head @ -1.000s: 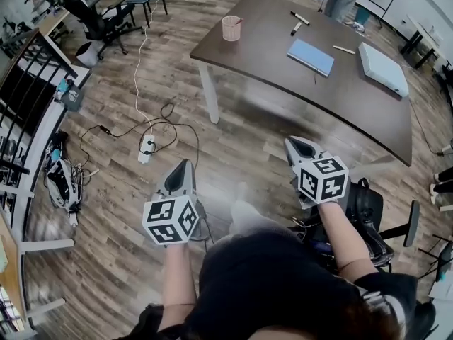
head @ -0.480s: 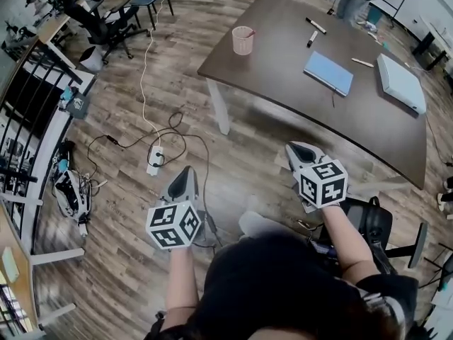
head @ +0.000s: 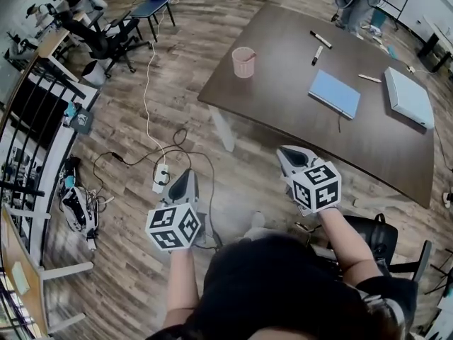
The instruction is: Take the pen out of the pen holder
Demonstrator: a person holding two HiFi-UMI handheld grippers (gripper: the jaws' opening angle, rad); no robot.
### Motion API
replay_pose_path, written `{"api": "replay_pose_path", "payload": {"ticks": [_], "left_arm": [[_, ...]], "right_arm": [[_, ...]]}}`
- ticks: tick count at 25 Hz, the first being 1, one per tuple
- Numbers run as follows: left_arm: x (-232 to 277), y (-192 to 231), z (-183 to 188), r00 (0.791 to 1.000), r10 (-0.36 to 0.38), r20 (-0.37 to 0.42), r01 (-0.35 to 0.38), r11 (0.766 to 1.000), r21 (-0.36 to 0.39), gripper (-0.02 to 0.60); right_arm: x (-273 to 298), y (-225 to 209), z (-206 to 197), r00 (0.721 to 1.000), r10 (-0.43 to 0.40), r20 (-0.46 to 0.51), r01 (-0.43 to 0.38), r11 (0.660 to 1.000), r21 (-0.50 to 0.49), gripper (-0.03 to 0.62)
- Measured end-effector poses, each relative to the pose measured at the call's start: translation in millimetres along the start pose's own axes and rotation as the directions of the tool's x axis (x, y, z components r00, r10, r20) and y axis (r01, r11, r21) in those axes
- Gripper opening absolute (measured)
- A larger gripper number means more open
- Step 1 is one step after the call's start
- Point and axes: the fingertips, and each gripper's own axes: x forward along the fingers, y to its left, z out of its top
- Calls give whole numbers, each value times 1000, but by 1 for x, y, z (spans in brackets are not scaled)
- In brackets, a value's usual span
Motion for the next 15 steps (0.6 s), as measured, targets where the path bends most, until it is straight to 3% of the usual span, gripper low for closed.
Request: {"api": "replay_pose_path", "payload": {"ticks": [8, 15], "left_arm": [[51, -4, 20, 1000, -30, -1, 30, 999, -11, 28], [89, 2, 44, 997, -83, -8, 83, 996, 39, 29]], "right_arm": [[29, -32, 15, 1000, -17, 15, 17, 1000, 6, 18], [58, -37, 37, 999, -10, 41, 9, 1000, 14, 19]]}}
